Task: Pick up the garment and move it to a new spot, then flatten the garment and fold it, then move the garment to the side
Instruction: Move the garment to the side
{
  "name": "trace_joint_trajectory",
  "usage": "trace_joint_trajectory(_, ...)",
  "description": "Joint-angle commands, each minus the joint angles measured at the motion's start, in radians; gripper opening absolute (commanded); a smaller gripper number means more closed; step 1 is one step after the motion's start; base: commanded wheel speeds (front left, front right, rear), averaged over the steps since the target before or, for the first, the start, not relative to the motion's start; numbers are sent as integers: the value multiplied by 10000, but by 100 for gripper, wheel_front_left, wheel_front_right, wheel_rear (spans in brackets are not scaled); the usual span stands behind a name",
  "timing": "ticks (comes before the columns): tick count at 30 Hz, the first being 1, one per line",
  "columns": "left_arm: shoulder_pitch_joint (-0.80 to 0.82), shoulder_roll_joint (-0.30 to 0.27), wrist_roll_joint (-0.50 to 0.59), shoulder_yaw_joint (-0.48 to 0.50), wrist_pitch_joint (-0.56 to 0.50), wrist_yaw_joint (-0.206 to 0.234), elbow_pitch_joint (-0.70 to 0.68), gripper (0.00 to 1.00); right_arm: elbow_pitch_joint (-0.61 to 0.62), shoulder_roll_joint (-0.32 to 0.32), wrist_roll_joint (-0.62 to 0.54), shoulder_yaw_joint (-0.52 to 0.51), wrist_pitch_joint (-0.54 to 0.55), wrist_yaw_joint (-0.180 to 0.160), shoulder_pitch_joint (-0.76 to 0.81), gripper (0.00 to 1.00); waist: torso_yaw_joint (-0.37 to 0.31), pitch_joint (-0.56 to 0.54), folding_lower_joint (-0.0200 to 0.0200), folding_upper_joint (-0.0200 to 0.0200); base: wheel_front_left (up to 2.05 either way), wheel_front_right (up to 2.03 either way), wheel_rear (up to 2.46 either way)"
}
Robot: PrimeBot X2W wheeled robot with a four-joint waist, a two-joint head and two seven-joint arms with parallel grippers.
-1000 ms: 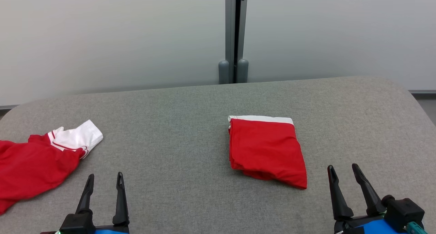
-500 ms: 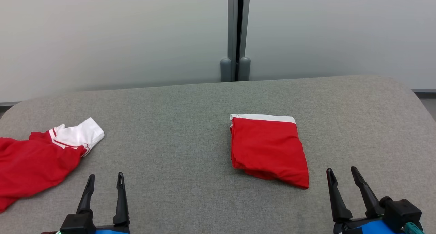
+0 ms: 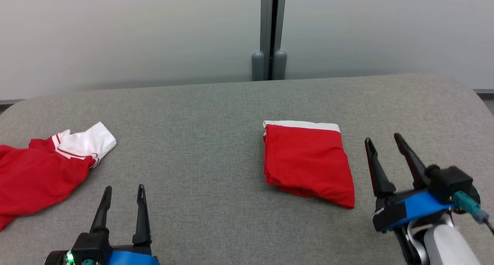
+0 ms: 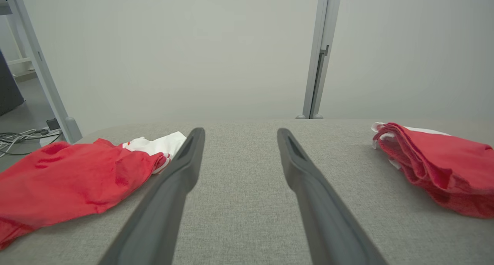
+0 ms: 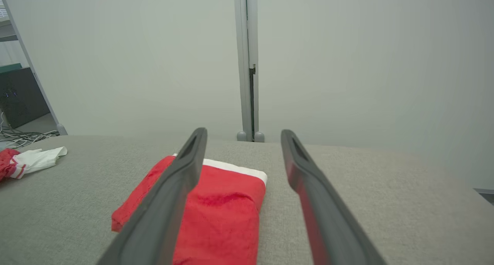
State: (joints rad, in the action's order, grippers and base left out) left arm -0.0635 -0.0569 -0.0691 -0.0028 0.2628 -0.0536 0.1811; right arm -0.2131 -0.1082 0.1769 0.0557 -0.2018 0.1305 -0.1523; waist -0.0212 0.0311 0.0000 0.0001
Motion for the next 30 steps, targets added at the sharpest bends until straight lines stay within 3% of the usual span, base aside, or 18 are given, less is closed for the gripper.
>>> trace_joint_trajectory(1,281,-11,26,-15,27,-50,-19,100,-107,-142,-20,35,145,5,-582,100,143,238,0,-1,0,0,0)
trace_joint_trajectory(14,1244,39,-77,-393,29,-104,120,100,-2699,-704,-179,72,888,5,-2910,100,896,1546,0,-1,0,0,0)
trace_joint_trajectory(30,1923,67,-156,-702,29,-98,314,100,-6733,-525,0,-162,444,5,-3978,100,1520,2260,0,-1,0,0,0)
